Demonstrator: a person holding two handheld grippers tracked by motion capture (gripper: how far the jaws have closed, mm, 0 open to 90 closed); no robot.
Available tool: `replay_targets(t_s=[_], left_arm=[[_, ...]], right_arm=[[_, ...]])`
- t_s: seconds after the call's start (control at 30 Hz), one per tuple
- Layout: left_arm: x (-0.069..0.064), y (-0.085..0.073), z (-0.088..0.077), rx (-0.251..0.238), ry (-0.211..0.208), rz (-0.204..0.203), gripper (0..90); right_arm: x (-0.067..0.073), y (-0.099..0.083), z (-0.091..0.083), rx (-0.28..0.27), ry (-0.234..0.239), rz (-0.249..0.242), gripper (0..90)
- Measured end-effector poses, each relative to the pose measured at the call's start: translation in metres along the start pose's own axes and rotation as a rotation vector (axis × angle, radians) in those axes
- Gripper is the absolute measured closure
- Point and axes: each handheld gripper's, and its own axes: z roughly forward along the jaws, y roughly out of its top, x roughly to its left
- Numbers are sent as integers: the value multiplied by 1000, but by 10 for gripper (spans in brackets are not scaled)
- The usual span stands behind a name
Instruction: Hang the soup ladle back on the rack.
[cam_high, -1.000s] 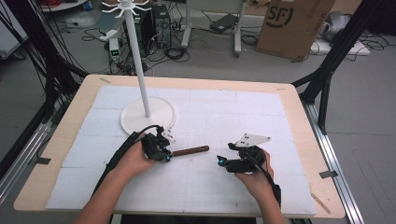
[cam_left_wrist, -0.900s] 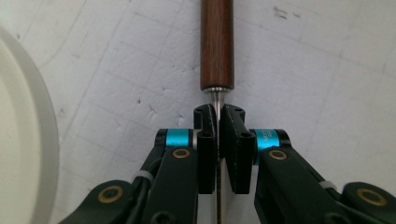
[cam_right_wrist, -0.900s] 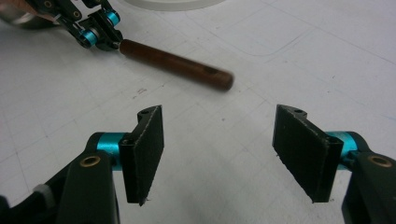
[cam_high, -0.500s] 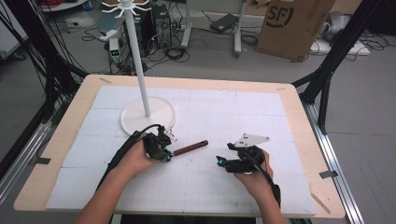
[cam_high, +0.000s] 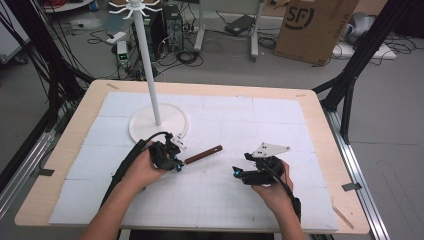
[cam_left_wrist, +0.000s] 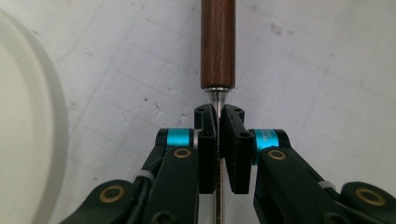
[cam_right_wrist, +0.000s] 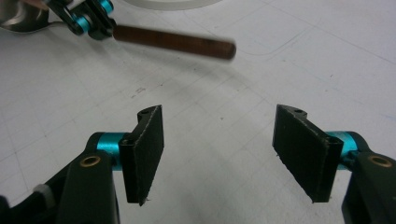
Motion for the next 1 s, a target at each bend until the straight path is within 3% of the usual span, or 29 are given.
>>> replay_targets(t_s=[0.17,0.5,0.73,1.0], left_arm=[[-1,-5,-31,-136,14,-27,845],[-6,-12,-71,-310,20,-20,846],[-6,-17,-81,-366,28,-12,846],[-2,-24,-96,-432,20,-34,846]], right_arm=[[0,0,0,0,-2,1,329],[1,0,1,-3,-9,-3,329],[1,0,1,-4,-8,-2,329],[1,0,1,-5,-3,-4,329]])
